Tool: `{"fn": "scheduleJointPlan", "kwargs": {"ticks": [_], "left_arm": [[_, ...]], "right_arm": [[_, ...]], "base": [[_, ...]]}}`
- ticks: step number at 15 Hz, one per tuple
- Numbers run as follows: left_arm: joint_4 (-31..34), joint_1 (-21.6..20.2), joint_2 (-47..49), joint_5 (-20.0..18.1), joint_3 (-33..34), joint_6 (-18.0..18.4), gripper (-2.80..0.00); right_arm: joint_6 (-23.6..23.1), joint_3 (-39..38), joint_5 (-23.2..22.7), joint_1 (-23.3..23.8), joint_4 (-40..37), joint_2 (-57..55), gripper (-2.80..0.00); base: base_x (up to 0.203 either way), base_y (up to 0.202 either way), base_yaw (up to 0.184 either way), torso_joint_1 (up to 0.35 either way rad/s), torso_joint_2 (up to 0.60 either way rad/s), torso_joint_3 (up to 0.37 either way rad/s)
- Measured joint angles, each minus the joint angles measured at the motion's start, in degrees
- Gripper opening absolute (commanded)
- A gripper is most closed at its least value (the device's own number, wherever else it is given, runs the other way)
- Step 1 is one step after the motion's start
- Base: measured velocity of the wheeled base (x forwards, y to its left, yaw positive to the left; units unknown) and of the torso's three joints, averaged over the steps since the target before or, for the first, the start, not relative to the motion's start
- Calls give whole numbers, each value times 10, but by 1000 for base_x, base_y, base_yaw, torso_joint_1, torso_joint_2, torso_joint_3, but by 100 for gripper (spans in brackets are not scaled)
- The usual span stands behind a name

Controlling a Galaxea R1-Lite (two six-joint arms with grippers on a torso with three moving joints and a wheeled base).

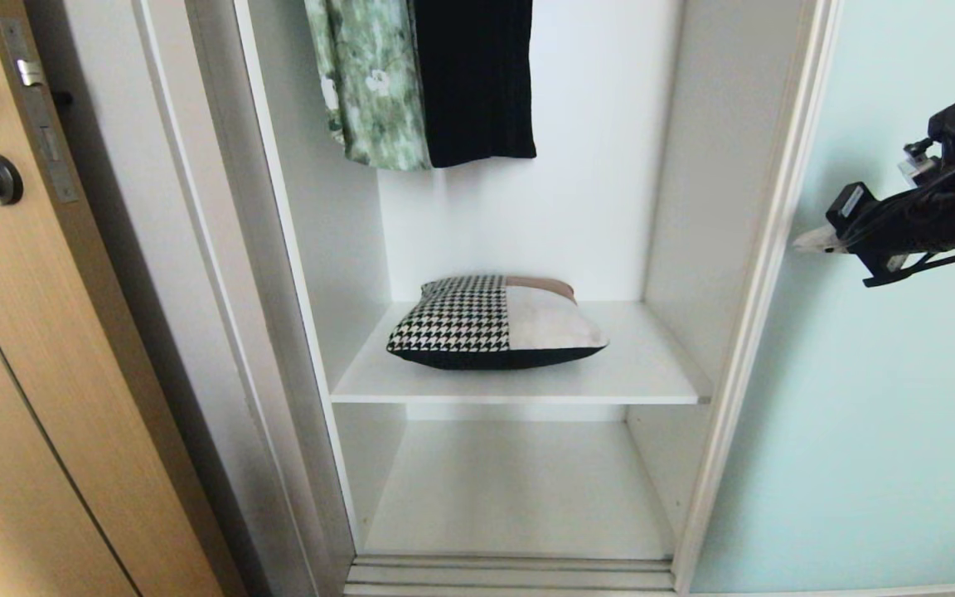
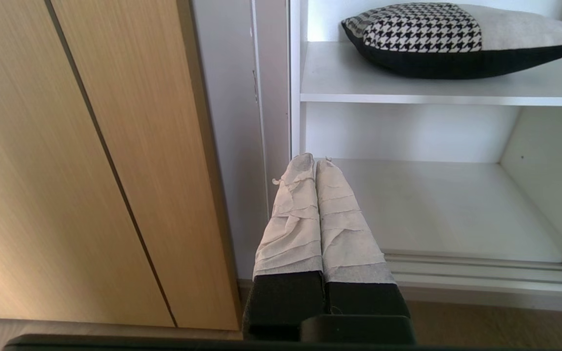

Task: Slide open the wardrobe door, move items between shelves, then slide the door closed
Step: Close the door

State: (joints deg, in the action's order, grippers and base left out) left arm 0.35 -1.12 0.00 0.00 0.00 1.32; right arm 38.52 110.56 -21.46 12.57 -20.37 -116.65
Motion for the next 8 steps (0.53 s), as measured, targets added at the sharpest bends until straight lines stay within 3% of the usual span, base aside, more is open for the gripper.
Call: {"fn": "scheduleJointPlan", "kwargs": {"ticks": [8], "left_arm": [[0, 0, 0, 0, 0, 0, -280]], "right_arm": [[0, 0, 8, -14, 23, -25, -280]], "base": [[0, 0, 0, 0, 0, 0]]}}
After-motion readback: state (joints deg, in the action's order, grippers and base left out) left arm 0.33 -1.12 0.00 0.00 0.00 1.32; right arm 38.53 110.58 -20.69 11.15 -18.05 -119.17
